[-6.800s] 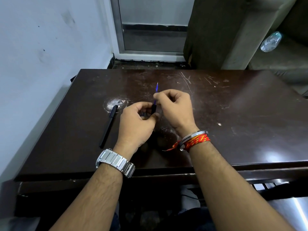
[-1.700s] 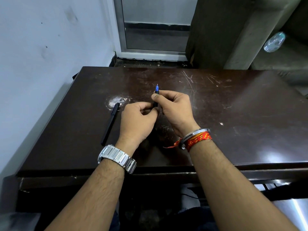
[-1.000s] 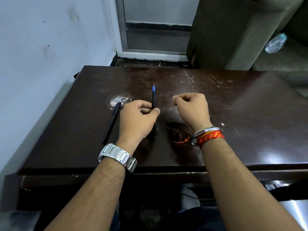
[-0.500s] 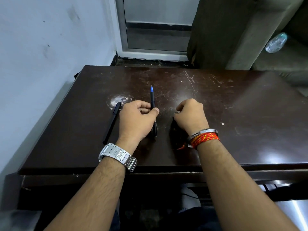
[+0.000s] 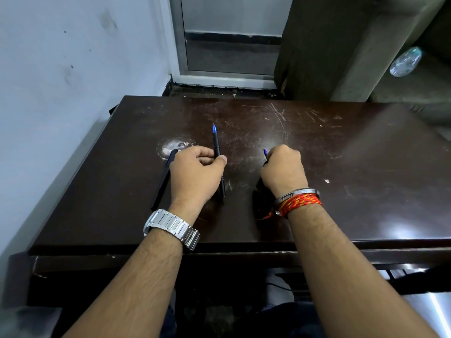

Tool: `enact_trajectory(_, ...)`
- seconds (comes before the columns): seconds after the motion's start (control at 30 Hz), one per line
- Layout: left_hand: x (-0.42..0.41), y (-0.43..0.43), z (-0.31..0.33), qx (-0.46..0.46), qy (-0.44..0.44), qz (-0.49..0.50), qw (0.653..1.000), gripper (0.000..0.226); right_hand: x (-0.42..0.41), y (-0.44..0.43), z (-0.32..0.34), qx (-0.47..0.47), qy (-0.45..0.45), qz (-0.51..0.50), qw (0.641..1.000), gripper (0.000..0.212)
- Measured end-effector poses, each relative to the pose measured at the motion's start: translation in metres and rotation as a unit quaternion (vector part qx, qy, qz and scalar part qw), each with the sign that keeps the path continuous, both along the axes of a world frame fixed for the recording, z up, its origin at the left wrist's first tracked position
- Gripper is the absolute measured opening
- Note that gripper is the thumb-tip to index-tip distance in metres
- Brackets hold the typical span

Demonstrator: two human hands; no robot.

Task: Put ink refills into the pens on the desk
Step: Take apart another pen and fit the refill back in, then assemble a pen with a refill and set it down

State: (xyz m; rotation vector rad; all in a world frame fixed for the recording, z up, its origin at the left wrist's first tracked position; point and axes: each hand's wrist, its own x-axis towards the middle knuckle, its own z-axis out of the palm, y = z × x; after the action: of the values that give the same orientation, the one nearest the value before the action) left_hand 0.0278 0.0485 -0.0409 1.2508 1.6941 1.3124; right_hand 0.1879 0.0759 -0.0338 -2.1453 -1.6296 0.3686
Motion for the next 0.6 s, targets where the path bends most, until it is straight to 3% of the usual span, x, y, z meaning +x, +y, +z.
enact_trajectory(0.37, -0.018, 0.002, 0.012, 0.006, 0.031, 0.145, 0.989, 0.018, -0.002, -0.002, 0.001, 0.008, -0.012, 0.009, 1.0, 0.015)
enact_trajectory(0.6, -0.002, -0.004, 0.006, -0.039, 0.163, 0.058, 0.984, 0.021, -0.013, -0.006, 0.002, 0.059, 0.029, 0.024, 0.998, 0.024)
